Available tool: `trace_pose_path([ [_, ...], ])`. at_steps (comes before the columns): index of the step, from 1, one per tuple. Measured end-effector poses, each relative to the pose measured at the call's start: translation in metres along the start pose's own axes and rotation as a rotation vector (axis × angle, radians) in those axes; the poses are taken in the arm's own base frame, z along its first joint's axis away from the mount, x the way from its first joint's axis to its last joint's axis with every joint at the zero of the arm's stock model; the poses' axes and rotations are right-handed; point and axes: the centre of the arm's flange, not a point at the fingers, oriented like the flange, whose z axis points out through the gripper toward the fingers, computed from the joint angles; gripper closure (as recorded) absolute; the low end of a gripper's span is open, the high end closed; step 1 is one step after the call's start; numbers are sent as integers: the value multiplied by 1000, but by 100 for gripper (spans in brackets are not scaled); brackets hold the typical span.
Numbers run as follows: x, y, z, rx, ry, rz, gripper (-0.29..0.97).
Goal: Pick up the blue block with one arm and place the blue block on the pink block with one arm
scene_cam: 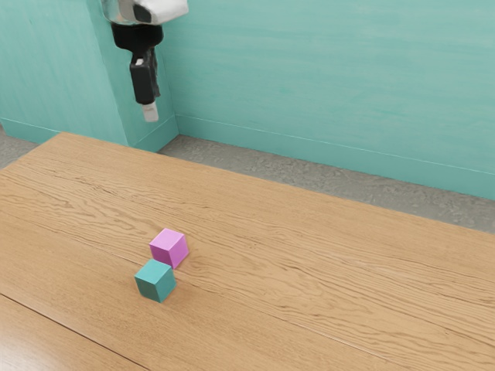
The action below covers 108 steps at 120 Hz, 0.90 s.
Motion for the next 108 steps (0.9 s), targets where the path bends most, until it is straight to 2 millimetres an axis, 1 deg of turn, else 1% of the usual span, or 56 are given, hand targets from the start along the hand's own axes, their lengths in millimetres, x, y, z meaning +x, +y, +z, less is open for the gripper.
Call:
trace_pose_path([
  [10,29,29,3,-6,-7,94,0],
  [18,45,48,4,-5,-13,154,0],
  [25,52,62,3,1,-19,200,0],
  [32,53,73,7,19,-49,241,0],
  [34,52,76,11,22,-63,254,0],
  [39,47,82,34,23,-110,280,0],
  [41,43,79,45,21,-125,284,0],
  [43,37,73,55,17,-139,282,0],
  [50,2,32,84,-11,-174,229,0],
  [53,-12,17,93,-26,-181,208,0],
  [56,-21,9,97,-31,-184,202,0],
  [60,-21,9,100,-29,-188,228,0],
  [68,-6,20,108,-25,-198,319,0],
  [73,-6,20,117,-33,-208,353,0],
  [75,-10,20,128,-45,-215,362,0],
  [78,-23,18,145,-61,-219,364,0],
  [86,-74,16,197,-100,-163,350,0],
  [90,-88,13,214,-103,-120,354,0],
  [93,-94,10,224,-99,-94,366,0],
  [97,-97,6,230,-82,-66,389,0],
  [106,-98,-4,238,-34,-22,449,0],
  [108,-97,-6,243,-28,-16,463,0],
])
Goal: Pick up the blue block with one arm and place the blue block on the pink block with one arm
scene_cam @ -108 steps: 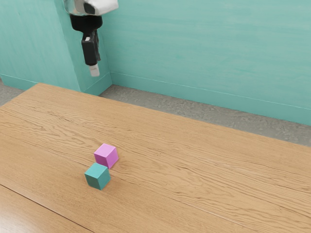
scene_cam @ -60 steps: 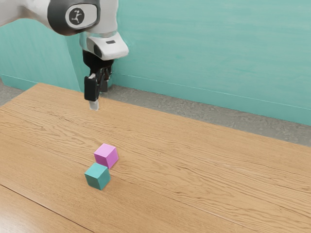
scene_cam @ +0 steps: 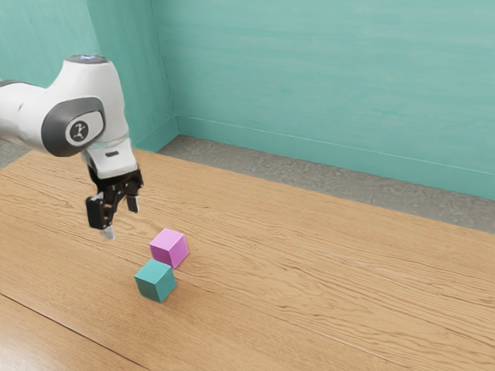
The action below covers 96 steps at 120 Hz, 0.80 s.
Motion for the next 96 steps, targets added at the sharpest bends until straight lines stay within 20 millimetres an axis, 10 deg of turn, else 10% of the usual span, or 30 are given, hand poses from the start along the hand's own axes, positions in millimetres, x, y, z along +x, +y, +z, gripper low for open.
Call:
trace_pose_path([
  [48,-14,-31,127,64,69,200,0],
  [96,-9,-35,171,60,101,314,0],
])
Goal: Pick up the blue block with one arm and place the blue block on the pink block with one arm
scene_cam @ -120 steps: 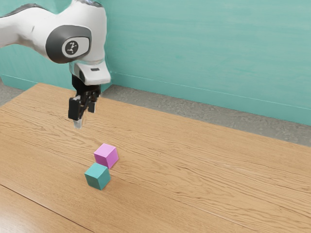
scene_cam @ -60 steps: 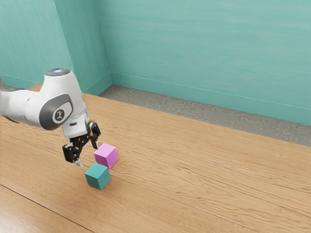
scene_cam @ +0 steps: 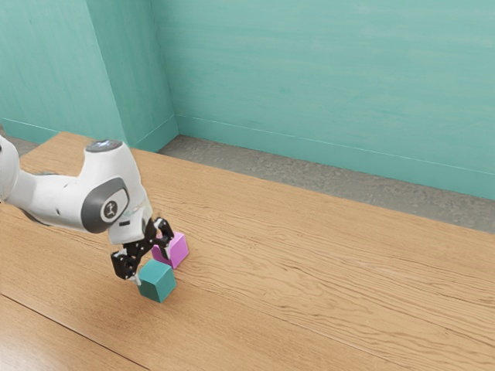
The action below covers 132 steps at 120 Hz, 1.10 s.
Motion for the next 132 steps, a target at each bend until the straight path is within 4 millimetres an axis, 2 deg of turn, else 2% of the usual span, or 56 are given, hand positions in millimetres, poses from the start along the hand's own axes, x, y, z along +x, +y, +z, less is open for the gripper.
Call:
trace_pose_path([
  [34,-2,1,27,-28,43,10,0],
  [46,-12,2,33,-31,47,3,0],
  [52,-13,1,34,-26,46,7,4],
  [62,-12,0,33,-16,43,19,21],
  [70,-10,-4,25,5,36,36,31],
  [77,-4,-8,10,37,26,57,36],
  [88,6,-11,-21,92,7,89,38],
  [101,18,-18,-40,115,4,122,39],
  [110,24,-30,-57,134,6,144,38],
  [120,29,-57,-69,141,26,159,38],
  [126,24,-68,-77,135,37,154,37],
  [132,0,-73,-81,120,48,115,37],
])
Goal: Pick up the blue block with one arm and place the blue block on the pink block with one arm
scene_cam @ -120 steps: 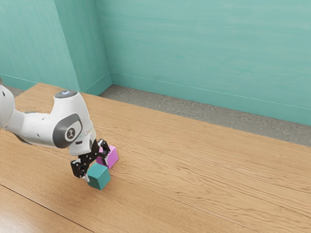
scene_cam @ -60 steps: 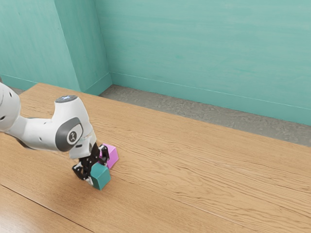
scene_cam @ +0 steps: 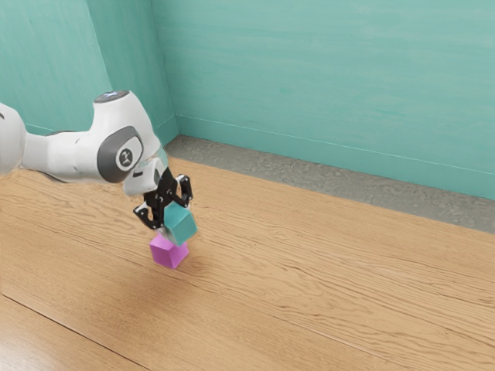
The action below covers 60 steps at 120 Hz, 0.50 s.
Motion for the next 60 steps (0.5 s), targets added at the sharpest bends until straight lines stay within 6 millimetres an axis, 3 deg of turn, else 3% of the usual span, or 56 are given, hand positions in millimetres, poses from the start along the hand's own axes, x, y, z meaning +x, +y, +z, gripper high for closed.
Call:
trace_pose_path([
  [9,-49,12,0,-33,14,-87,36],
  [16,-67,21,4,-65,31,-121,36],
  [34,-57,22,17,-123,66,-102,39],
  [60,-59,3,20,-130,83,-83,39],
])
